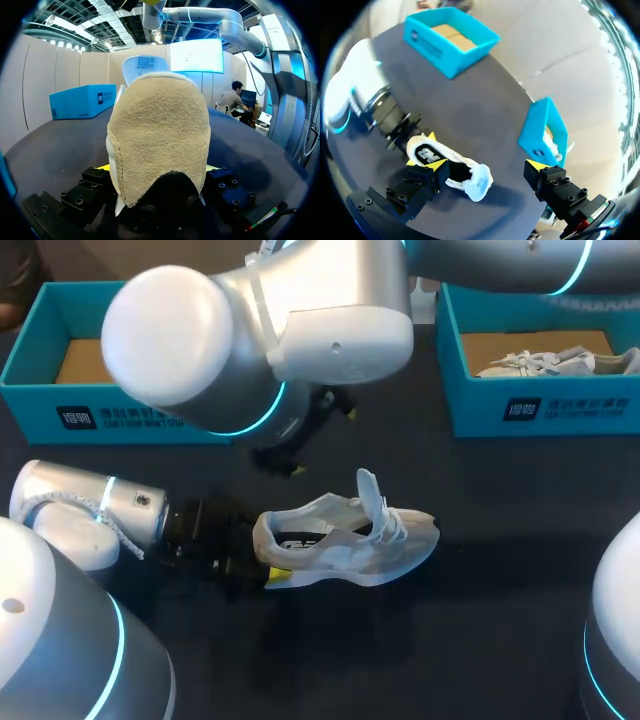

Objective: Take the shoe out of the shoebox, open the shoe tongue, remove and reinsert the insole, then place the shoe into the shoebox

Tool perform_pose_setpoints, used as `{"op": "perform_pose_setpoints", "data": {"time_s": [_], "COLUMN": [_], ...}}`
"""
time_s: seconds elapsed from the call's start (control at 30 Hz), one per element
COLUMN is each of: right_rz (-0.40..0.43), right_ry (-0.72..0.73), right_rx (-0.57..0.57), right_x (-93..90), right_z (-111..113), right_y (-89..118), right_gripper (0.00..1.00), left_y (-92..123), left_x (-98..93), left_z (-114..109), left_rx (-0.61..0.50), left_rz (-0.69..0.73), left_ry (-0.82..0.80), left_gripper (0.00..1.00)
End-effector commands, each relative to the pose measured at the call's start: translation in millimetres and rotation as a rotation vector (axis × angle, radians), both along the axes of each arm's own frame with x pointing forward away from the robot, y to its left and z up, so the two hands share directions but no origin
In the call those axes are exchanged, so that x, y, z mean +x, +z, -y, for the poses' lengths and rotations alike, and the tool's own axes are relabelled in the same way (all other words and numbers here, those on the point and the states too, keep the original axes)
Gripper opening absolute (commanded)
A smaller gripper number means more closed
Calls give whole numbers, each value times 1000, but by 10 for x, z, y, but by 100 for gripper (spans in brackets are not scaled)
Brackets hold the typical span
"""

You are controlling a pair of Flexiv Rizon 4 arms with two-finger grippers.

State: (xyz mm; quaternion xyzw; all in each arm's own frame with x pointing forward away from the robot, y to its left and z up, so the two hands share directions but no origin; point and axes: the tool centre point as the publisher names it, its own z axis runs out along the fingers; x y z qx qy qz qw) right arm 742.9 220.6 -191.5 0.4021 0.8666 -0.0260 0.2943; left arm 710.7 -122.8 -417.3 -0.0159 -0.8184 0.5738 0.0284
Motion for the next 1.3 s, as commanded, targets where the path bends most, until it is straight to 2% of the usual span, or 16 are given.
{"op": "perform_pose_setpoints", "data": {"time_s": [0.03, 0.2, 0.47, 0.5, 0.53, 0.57, 0.6, 0.87, 1.3], "right_rz": [-90, -208, -296, -303, -309, -317, -322, -360, -365], "right_ry": [228, 430, 616, 631, 636, 646, 655, 769, 772], "right_rx": [-6, -66, -89, -91, -95, -99, -104, -158, -160], "right_x": [13, -39, -130, -144, -150, -157, -167, -293, -298], "right_z": [-63, -204, -300, -307, -309, -309, -307, -322, -319], "right_y": [-22, -79, -166, -177, -187, -201, -214, -324, -341], "right_gripper": [100, 100, 98, 70, 46, 27, 0, 0, 0], "left_y": [-10, -10, -10, -10, -10, -10, -10, -10, -10], "left_x": [-14, -14, -14, -14, -14, -14, -14, -14, -14], "left_z": [8, 8, 8, 8, 8, 8, 8, 8, 8], "left_rx": [2, 2, 2, 2, 2, 2, 2, 2, 2], "left_rz": [0, 0, 0, 0, 0, 0, 0, 0, 0], "left_ry": [0, 0, 0, 0, 0, 0, 0, 0, 0], "left_gripper": [0, 0, 0, 0, 0, 0, 0, 0, 0]}}
